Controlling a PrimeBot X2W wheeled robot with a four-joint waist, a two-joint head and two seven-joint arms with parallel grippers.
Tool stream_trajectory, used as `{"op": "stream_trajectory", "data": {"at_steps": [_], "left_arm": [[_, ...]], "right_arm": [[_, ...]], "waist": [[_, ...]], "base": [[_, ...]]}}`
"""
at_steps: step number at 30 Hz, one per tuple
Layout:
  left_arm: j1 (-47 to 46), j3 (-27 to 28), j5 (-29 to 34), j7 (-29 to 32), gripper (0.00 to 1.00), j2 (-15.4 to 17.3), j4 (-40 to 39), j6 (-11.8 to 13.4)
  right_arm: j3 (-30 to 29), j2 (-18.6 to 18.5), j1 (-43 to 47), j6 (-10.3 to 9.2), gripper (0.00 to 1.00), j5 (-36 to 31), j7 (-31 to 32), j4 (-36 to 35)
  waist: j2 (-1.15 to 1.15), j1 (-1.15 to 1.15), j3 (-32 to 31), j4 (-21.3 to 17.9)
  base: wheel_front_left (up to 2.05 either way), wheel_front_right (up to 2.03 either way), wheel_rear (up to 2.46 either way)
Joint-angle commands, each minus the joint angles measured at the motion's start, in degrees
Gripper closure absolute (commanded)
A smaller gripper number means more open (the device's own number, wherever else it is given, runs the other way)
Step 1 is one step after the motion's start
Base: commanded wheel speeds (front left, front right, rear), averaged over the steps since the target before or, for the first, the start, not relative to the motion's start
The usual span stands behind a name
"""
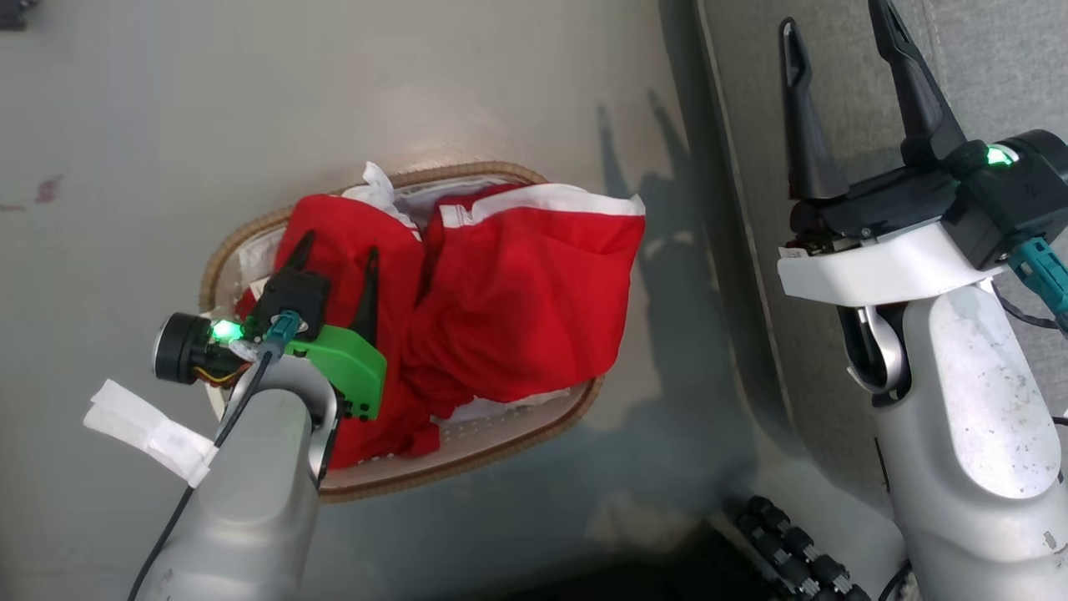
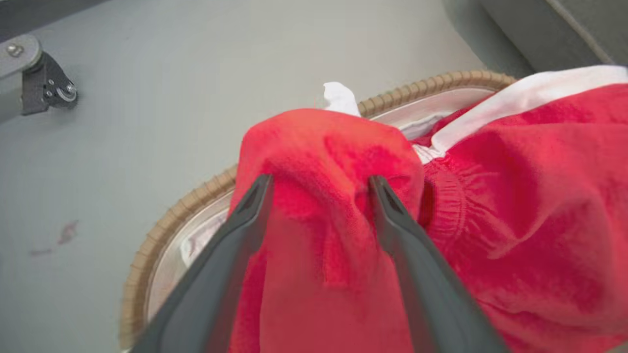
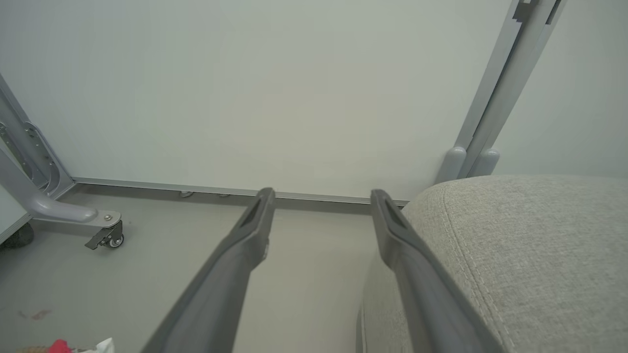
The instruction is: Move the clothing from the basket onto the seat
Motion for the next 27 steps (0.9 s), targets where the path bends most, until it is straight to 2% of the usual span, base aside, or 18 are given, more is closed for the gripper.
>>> {"op": "stream_trajectory", "data": {"at_steps": [1, 7, 18, 19, 20, 21, 27], "left_arm": [[-1.2, 0.4, 0.4, 0.0, 0.0, 0.7, 1.1, 0.4], [-3.0, 0.8, -0.3, 0.0, 0.0, 0.9, 5.9, 0.7], [-5.5, 0.0, -2.7, 0.1, 0.0, -0.7, 18.1, -1.1], [-5.6, -0.2, -2.7, 0.1, 0.09, -0.8, 18.6, -1.2], [-5.6, -0.5, -2.6, 0.1, 0.62, -0.8, 18.9, -1.3], [-5.4, -0.7, -2.8, 0.1, 1.0, -0.9, 19.1, -1.5], [-3.3, -1.7, -3.4, 0.0, 1.0, -0.9, 16.9, -1.7]], "right_arm": [[0.1, -0.2, -0.6, -0.06, 0.0, 0.2, -0.1, -0.4], [-0.2, -0.2, 0.3, -0.06, 0.0, 0.3, -0.1, -0.3], [-0.1, -0.2, 0.2, -0.06, 0.0, -0.1, -0.1, 0.7], [0.1, -0.2, 0.2, -0.06, 0.0, 0.1, -0.1, 0.9], [0.2, -0.2, 0.2, -0.05, 0.0, 0.2, -0.1, 1.1], [0.3, -0.2, 0.2, -0.06, 0.0, 0.4, -0.1, 1.3], [0.3, -0.2, 1.5, -0.06, 0.0, 0.4, -0.1, 2.7]], "waist": [[0.0, -0.01, 3.2, -2.2], [0.0, -0.01, 5.3, -2.4], [0.0, -0.01, 5.4, -1.7], [0.0, -0.01, 5.1, -1.7], [0.0, -0.01, 4.8, -1.8], [0.0, -0.01, 4.3, -1.8], [0.0, -0.01, 0.1, -1.8]], "base": [[0.0, 0.0, 0.0], [0.0, 0.0, 0.0], [0.0, 0.0, 0.0], [0.0, 0.0, 0.0], [0.0, 0.0, 0.0], [0.0, 0.0, 0.0], [0.0, 0.0, 0.0]]}}
